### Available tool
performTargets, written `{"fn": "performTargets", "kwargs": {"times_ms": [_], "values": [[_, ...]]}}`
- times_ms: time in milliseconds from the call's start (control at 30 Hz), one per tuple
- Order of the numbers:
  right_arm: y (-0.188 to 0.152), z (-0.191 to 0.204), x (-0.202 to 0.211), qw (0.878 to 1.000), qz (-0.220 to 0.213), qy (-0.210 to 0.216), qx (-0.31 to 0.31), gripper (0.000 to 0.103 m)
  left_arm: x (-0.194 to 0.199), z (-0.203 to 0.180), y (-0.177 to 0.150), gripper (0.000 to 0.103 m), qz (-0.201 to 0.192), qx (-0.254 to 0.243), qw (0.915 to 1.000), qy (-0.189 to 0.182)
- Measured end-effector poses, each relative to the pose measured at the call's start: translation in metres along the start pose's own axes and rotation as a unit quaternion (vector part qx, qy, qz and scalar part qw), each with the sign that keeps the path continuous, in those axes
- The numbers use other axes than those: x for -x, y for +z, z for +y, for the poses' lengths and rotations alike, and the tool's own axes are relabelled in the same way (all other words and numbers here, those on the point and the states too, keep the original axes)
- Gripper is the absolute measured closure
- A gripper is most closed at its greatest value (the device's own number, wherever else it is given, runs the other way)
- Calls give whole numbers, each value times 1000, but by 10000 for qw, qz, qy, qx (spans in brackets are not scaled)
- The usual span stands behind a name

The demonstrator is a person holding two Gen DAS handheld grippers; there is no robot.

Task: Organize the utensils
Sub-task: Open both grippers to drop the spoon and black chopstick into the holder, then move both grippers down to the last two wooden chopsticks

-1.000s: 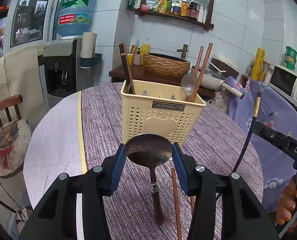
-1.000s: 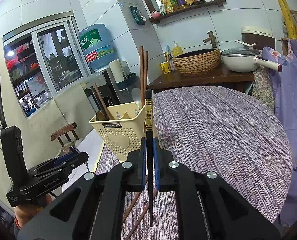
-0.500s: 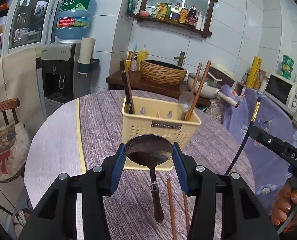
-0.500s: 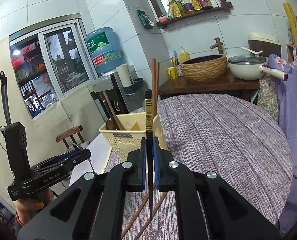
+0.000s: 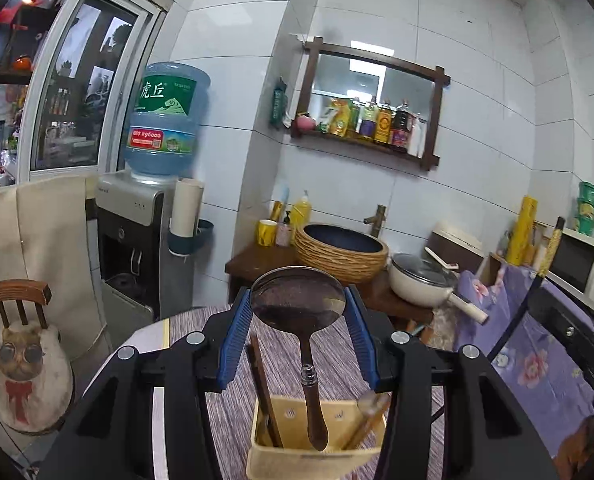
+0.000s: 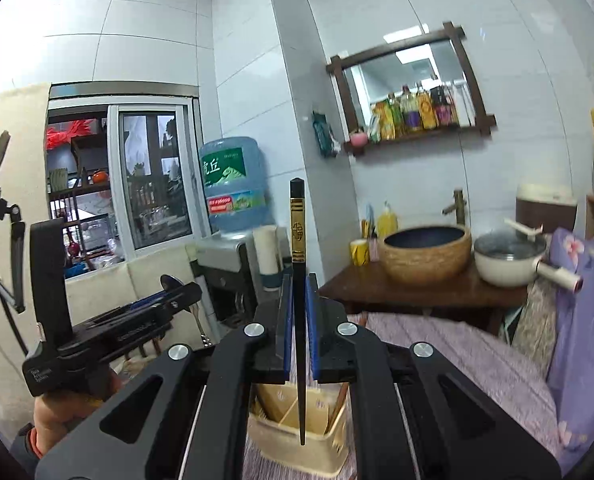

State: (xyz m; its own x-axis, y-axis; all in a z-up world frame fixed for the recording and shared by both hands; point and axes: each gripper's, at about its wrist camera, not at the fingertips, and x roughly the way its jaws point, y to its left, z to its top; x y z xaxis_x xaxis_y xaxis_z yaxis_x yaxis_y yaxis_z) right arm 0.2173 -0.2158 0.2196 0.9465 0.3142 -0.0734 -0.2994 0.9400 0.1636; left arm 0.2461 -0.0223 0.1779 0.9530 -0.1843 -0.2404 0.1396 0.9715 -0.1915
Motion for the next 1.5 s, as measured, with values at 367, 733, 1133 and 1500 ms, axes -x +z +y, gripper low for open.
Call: {"fn": "performTargets", "kwargs": {"times_ms": [367, 733, 1133, 1500], "values": [[-54, -10, -49, 9984, 440, -311, -142, 95, -41, -1, -53, 57, 333, -178, 9989, 294], [-104, -12, -62, 9951, 895, -338, -255, 95, -51, 1, -97, 57, 692, -372, 9965, 292], [-118, -15, -54, 9945, 961, -364, -196, 97, -37, 3, -103, 44, 670, -474, 9963, 274], [-139, -31, -9, 9861, 1399, -628, -638, 45, 25, 12, -112, 17, 467, -384, 9974, 381]]}}
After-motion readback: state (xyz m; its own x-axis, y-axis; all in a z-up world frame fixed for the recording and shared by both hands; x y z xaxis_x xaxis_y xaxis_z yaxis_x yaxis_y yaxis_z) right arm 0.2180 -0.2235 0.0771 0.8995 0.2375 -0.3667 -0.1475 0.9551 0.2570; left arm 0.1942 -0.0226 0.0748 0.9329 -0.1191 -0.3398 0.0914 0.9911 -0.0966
